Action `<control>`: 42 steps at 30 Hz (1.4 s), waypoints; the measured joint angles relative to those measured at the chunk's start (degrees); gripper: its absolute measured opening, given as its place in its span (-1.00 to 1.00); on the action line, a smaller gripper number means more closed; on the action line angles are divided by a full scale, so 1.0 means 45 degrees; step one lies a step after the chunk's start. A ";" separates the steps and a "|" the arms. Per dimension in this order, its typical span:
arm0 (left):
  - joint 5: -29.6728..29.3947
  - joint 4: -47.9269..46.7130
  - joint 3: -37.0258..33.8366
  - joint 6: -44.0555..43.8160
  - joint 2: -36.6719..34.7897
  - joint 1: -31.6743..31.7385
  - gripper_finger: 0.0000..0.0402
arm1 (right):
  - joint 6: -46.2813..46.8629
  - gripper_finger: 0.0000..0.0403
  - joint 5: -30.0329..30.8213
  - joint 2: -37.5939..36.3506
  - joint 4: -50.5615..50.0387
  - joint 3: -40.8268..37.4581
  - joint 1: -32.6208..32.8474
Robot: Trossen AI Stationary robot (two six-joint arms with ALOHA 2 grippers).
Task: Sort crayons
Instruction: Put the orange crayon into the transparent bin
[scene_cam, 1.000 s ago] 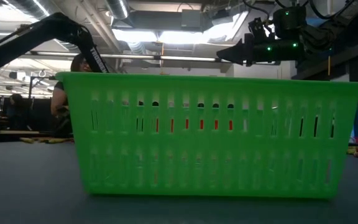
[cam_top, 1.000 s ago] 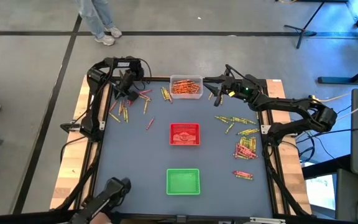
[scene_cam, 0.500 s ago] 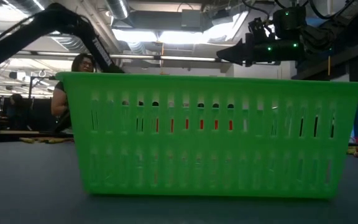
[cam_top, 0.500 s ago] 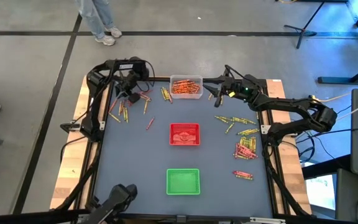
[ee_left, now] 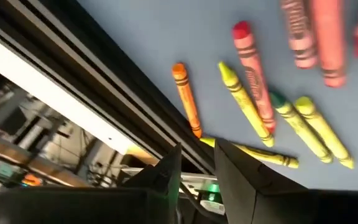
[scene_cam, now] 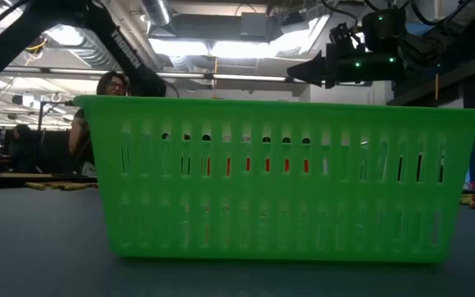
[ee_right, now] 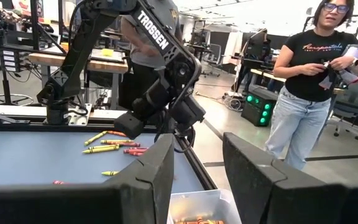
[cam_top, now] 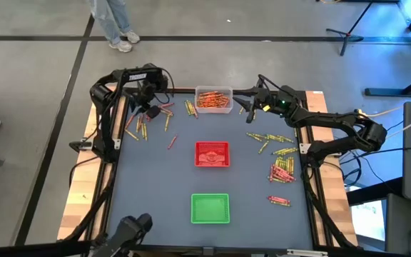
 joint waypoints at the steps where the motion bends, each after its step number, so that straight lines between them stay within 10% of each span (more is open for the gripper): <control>1: 0.0121 0.0095 -0.0114 -0.0019 0.0079 0.0126 -0.58 | 0.0000 -0.32 0.0000 0.0000 0.0008 0.0000 0.0000; 19: -0.1006 -0.0068 0.0668 -0.1229 0.2335 0.1181 -0.51 | -0.1093 -0.32 0.0342 0.0000 0.0215 0.0000 0.1169; 31: 0.0558 -0.0311 0.1543 -0.0804 0.3046 0.2163 -0.51 | -0.1341 -0.32 0.0374 0.0000 0.0081 0.0000 0.1248; 42: -0.1657 -0.0331 0.1548 -0.0110 0.2968 0.1546 -0.56 | -0.1341 -0.32 0.0398 0.0000 0.0333 0.0000 0.1248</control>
